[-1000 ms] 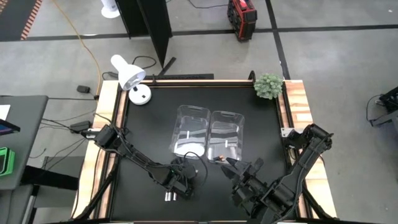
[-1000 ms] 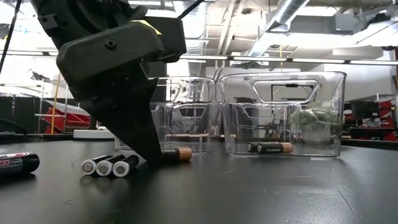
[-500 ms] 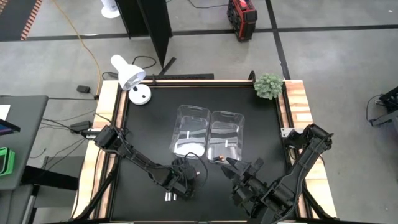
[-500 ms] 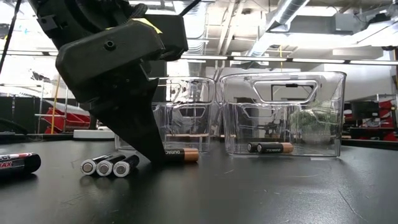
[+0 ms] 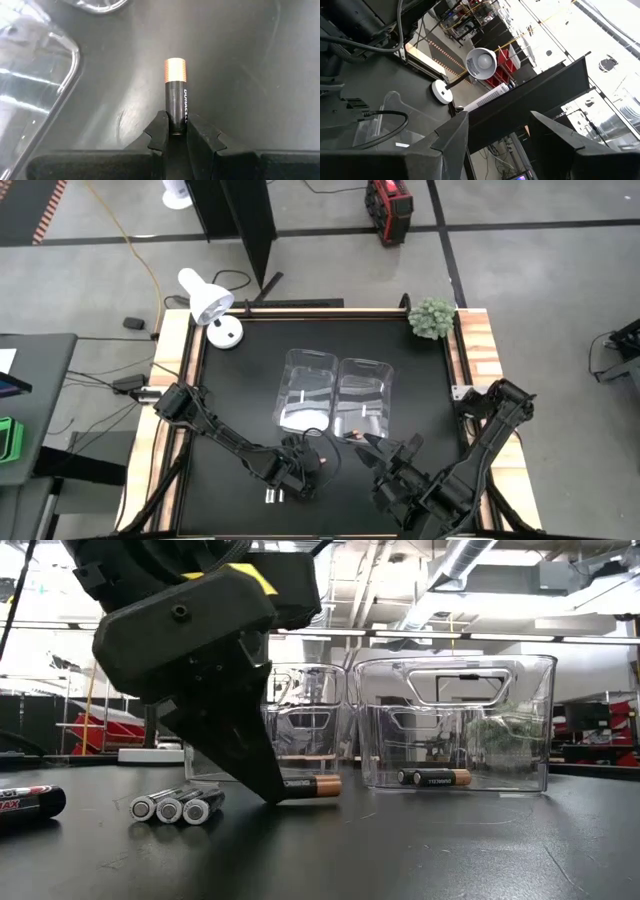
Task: Sort batteries
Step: Put the black battery into the right transparent bin
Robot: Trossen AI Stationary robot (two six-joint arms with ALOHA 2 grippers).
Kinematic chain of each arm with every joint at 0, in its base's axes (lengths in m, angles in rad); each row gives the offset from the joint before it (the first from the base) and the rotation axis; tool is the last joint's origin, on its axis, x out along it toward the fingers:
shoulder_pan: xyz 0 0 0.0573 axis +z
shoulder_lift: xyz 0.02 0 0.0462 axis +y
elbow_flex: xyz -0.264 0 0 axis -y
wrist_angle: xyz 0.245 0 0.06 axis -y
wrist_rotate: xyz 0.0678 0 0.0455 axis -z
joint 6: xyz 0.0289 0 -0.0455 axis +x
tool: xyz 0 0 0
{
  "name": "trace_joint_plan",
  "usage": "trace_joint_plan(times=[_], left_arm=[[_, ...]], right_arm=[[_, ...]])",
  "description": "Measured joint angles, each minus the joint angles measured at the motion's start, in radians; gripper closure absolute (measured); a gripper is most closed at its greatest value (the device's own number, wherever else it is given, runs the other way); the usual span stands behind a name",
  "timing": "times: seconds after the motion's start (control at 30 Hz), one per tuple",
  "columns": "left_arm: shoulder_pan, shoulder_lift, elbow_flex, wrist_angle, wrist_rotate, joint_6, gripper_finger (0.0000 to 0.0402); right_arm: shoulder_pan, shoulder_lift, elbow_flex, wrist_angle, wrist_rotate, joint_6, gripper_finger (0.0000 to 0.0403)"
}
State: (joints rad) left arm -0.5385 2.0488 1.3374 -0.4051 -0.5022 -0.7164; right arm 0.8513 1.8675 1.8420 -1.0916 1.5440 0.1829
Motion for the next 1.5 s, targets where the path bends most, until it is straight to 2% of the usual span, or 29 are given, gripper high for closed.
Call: trace_joint_plan(times=[0.93, 1.13, 1.5], left_arm=[[-0.028, -0.006, 0.14, 0.0, -0.063, 0.199, 0.036], [-0.045, -0.021, 0.193, -0.006, -0.11, 0.246, 0.036], [-0.056, -0.16, 0.199, -0.057, -0.202, 0.348, 0.036]], right_arm=[[0.006, 0.0, 0.0, 0.0, -0.001, 0.0, 0.018], [0.014, 0.0, 0.0, 0.0, -0.002, 0.001, 0.018], [0.02, 0.0, 0.001, 0.0, -0.003, 0.0, 0.018]])
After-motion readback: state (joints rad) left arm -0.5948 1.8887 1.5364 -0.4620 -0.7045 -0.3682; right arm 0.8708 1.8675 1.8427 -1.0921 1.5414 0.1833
